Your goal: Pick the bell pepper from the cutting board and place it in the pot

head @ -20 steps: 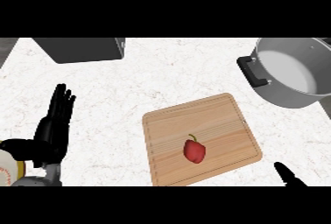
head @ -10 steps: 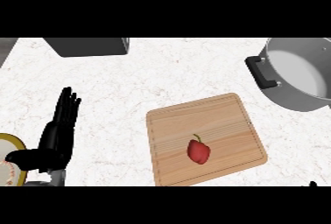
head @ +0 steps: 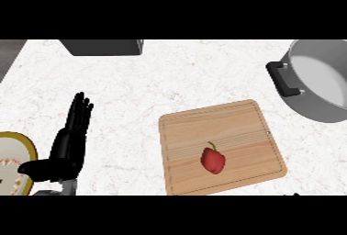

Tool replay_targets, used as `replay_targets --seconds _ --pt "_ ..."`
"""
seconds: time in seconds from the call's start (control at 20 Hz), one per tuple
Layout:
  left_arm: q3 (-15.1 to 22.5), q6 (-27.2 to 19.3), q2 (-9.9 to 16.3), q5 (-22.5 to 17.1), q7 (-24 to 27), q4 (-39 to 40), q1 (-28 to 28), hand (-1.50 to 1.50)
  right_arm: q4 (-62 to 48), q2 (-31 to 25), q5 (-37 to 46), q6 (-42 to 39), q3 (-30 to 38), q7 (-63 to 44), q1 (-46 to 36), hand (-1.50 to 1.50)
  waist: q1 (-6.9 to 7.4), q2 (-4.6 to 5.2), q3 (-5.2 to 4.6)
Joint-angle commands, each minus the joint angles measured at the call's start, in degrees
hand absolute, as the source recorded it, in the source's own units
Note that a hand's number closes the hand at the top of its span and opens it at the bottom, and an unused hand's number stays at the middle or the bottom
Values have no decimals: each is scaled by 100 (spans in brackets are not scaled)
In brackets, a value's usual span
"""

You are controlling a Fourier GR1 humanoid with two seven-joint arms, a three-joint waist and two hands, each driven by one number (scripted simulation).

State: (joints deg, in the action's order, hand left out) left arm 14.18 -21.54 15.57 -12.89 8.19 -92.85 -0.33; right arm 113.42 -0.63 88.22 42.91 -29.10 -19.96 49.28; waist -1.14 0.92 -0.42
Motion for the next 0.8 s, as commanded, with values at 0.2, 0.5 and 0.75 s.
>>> replay_targets --seconds 0.2,0.5,0.75 --pt "48 8 -139 -29 -48 -79 13 0 -363 62 1694 -1316 -936 -3011 -839 -150 94 -54 26" --pt "11 116 -74 76 -25 10 -18 0 -1498 62 1786 -2423 -1759 -5014 -2920 -150 168 -76 42" --pt "-71 256 -64 90 -102 131 -162 0 -2385 60 1346 -2456 -1790 -5808 -4078 -150 167 -78 45"
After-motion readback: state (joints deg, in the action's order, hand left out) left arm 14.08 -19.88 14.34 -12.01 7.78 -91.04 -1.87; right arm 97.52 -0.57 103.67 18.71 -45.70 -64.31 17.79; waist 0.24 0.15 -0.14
